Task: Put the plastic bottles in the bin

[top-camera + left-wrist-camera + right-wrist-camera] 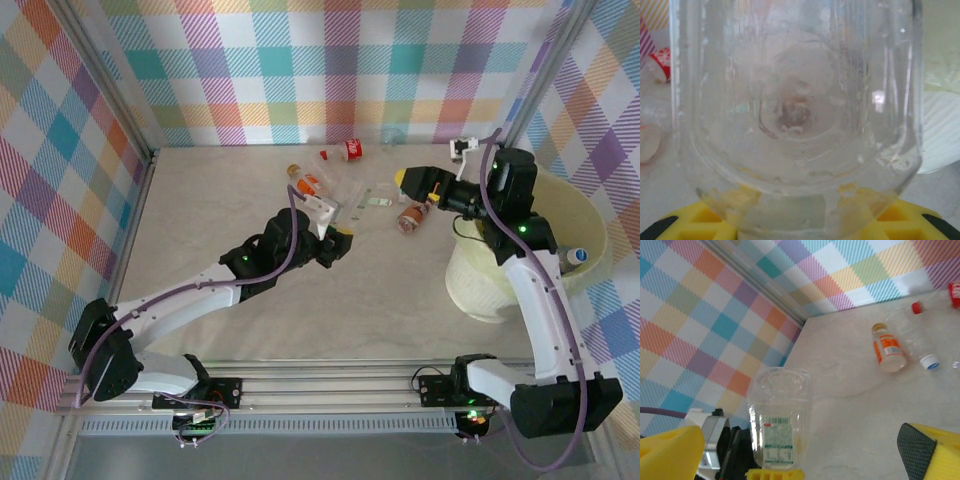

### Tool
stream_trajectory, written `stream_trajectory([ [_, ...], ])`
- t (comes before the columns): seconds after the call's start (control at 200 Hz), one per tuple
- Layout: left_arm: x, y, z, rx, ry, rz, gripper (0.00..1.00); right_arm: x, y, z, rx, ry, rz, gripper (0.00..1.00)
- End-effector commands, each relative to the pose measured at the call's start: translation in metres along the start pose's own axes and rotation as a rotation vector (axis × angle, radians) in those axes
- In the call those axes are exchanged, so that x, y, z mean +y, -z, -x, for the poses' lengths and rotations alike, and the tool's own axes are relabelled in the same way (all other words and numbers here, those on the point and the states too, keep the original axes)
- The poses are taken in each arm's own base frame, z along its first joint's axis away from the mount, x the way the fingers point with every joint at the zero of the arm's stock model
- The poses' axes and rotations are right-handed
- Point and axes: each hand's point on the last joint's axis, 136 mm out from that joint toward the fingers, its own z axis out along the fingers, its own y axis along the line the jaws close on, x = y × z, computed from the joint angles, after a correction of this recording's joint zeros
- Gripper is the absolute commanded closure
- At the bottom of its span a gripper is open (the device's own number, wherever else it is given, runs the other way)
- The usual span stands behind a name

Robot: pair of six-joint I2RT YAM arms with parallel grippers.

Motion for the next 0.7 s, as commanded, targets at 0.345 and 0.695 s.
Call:
stream_trajectory([
  [0.345, -0.049, 0.024, 0.053, -0.14, -0.178, -0.039, 0.7, 0.046, -0.029, -0.023, 0.118, 0.076, 0.183, 0.0],
  [0.695, -0.046, 0.014, 0.052, -0.111, -0.209, 0.027, 0.7, 0.051, -0.039, -0.034, 0.16, 0.074, 0.223, 0.25],
])
